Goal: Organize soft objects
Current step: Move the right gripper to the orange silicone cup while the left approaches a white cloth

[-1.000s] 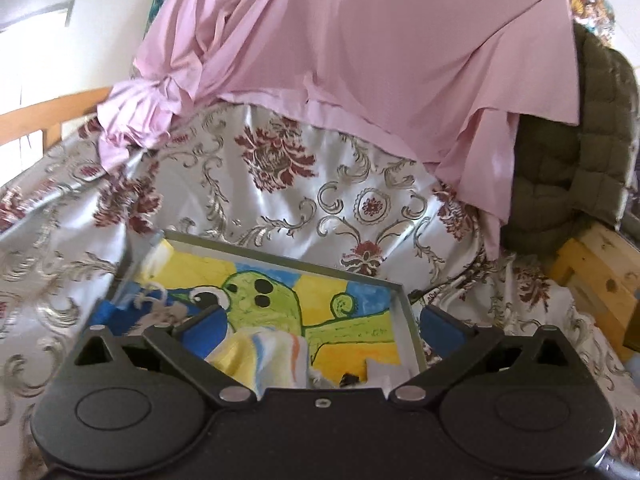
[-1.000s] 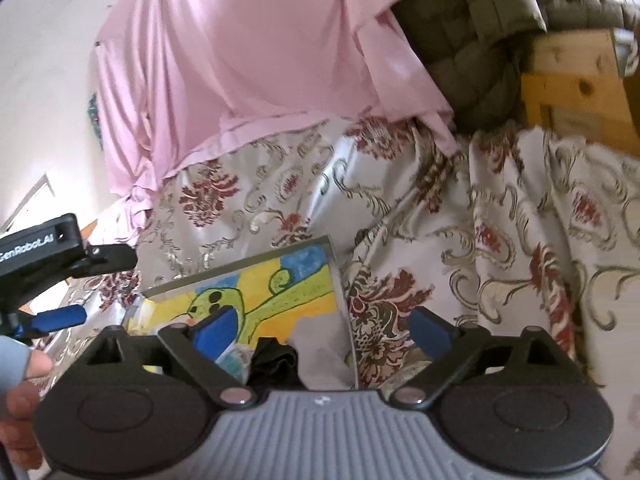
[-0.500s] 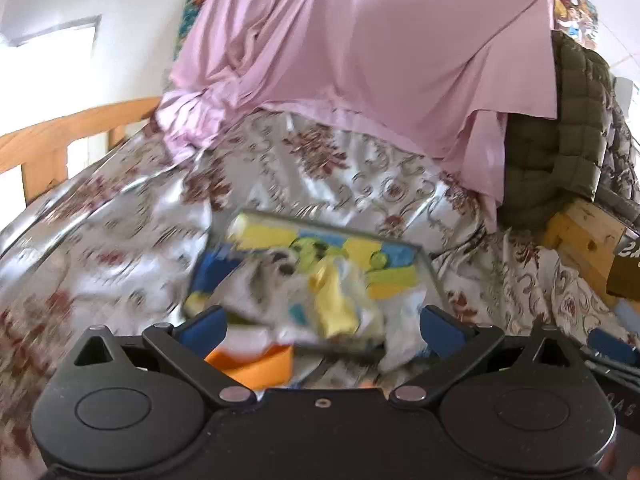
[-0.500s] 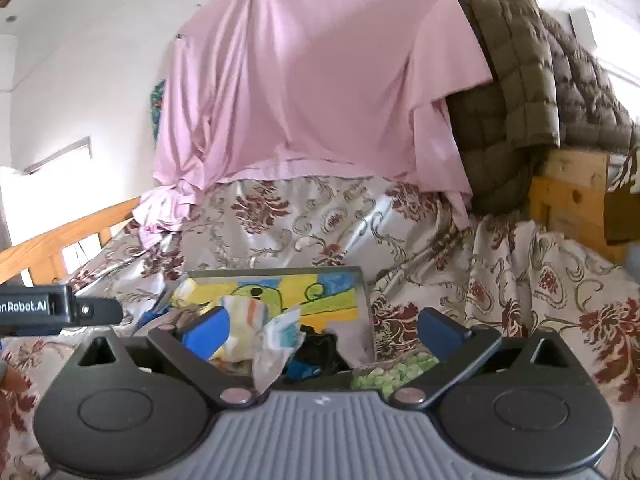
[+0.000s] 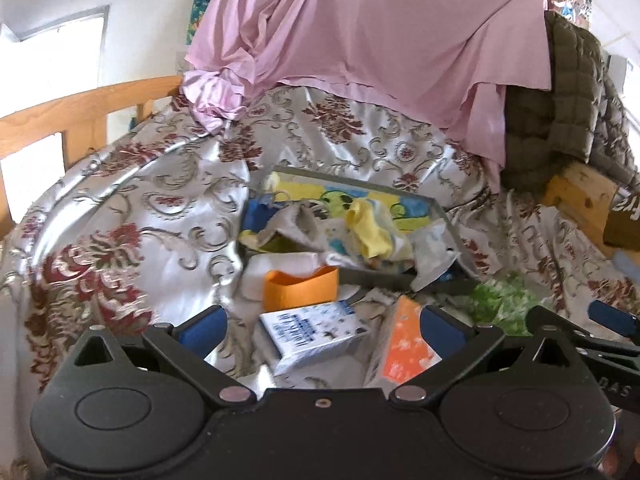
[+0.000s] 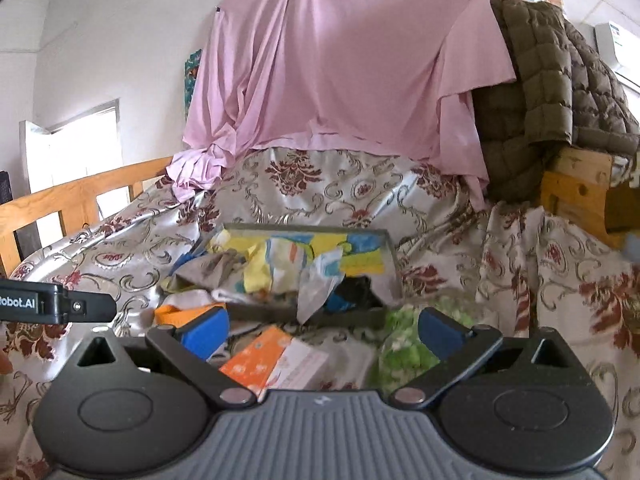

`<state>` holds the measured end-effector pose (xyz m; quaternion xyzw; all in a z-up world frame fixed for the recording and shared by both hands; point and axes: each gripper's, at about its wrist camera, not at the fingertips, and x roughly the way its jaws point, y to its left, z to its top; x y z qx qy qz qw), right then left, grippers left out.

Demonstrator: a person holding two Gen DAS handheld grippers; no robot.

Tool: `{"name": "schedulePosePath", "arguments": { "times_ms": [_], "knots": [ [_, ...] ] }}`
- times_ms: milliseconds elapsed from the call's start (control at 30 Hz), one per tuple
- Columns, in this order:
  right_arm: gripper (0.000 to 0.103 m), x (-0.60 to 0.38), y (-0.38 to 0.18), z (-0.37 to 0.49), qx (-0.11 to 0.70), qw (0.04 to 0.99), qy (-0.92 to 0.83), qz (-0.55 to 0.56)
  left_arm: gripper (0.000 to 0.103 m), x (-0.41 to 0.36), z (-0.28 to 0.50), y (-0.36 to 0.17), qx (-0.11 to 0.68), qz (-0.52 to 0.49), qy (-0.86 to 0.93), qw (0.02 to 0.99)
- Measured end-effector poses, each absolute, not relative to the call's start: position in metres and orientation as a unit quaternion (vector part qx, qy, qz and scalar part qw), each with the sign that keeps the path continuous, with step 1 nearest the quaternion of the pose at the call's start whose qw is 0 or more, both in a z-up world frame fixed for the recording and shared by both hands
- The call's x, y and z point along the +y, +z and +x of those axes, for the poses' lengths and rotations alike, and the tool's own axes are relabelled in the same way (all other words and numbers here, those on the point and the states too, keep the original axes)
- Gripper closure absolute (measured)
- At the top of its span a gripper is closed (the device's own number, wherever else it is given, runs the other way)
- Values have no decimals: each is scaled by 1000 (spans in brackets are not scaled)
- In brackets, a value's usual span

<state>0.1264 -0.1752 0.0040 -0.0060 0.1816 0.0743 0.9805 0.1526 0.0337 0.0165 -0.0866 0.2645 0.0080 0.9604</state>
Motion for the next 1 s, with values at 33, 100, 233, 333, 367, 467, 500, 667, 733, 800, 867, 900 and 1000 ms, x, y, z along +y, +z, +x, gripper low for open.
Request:
{"name": "schedulePosePath", "arguments": {
  "times_ms": [33,100,233,333,367,467,500,667,733,800,867,900,1000],
  "knots": [
    [0,-175,2,123,185,980,73,-5,1,34,149,15,263,-79,15,961],
    [0,-173,-3,115,195,978,69,-2,1,34,142,11,264,-61,27,962],
    [0,-169,-13,106,215,974,69,-2,1,39,141,-1,295,-52,39,953],
    [0,-162,-21,110,234,969,75,-12,1,46,146,-7,315,-65,51,945],
    [0,-159,-25,112,241,967,76,-19,1,48,147,-9,320,-70,53,943],
    [0,-152,-32,117,254,964,77,-32,1,54,152,-13,341,-75,57,935],
    [0,-151,-34,118,257,963,80,-34,1,55,154,-14,348,-74,59,933],
    [0,-143,-41,122,263,958,102,-43,1,64,168,-11,373,-49,49,925],
    [0,-140,-43,125,263,957,109,-45,1,66,174,-9,373,-35,43,926],
    [0,-137,-46,127,262,956,120,-45,1,70,181,-9,377,-15,32,926],
    [0,-135,-47,129,260,956,128,-44,1,72,189,-8,376,11,20,927],
    [0,-133,-48,130,259,956,133,-43,1,73,192,-7,373,21,17,928],
    [0,-129,-50,131,255,955,144,-43,1,81,203,-7,357,42,7,933]
  ]
}}
